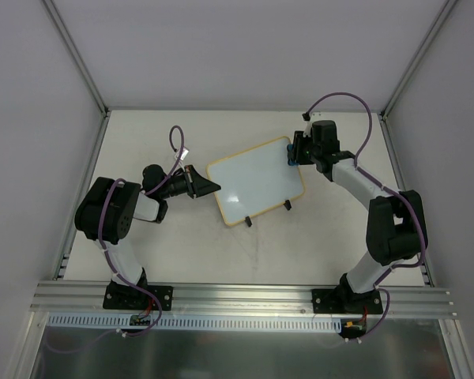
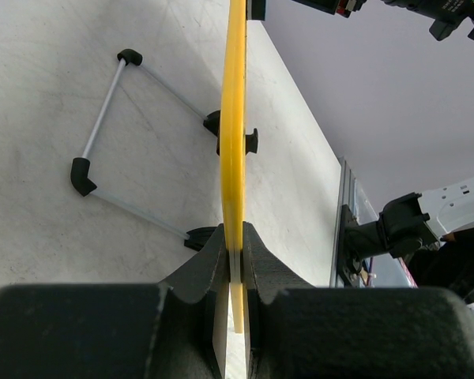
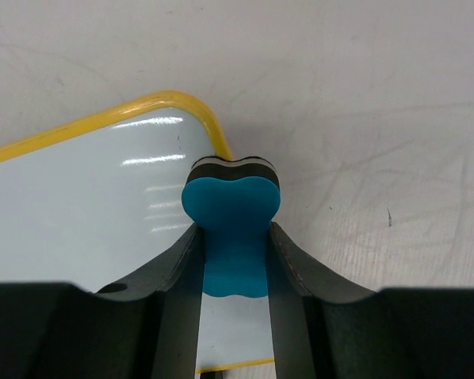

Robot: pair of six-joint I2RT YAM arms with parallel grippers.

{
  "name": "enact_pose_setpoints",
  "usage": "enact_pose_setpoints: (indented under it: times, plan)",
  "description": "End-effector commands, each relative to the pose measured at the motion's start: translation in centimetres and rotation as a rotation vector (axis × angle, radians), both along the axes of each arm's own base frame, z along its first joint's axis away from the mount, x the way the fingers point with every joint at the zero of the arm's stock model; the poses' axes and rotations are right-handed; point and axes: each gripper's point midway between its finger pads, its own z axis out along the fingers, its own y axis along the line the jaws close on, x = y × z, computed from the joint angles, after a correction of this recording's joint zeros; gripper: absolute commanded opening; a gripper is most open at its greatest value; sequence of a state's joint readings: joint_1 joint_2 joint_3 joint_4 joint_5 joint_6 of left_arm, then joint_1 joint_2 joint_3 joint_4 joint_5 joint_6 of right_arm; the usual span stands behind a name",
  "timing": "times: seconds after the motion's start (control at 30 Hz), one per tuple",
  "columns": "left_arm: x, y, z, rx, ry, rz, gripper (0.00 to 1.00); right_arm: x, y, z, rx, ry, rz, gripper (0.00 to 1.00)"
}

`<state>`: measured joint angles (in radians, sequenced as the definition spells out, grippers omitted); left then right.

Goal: Erase the whiteboard

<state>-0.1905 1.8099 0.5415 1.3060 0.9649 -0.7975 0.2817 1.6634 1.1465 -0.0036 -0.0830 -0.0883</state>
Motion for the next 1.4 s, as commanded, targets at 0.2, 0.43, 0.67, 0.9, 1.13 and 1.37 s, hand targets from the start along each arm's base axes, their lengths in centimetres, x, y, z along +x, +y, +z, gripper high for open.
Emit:
enact_pose_setpoints:
  times: [0.2,0.43,0.67,0.9,1.13,1.37]
  plan:
    - [-1.1,-0.6,5.6,-0.052,-0.405,-0.077,0.0,-1.5,-4.3,-2.5,-0.155,0.11,-0.187,0.0]
    - [-1.1,-0.6,5.4,-0.053,-0.396,-0.076,0.0,-3.8,-6.4,-3.5,-0.222,0.128,-0.242,0.0]
    - [-1.1,-0.7,5.6,-0.055,-0.4,-0.077,0.0,-3.9,-5.8,-2.8,-0.212,0.11,-0.225,0.0]
    - [-1.1,-0.6,5.6,-0.055,-0.399,-0.076,0.0,-3.0,-6.0,0.2,-0.226,0.031,-0.24,0.0]
    - [-1.1,-0.6,5.5,-0.055,-0.396,-0.076,0.0,-3.4,-4.8,1.9,-0.275,-0.023,-0.168,0.0]
    - [-0.8,-0.6,5.4,-0.054,-0.385,-0.067,0.0,-3.7,-2.4,2.2,-0.35,-0.049,-0.075,0.0]
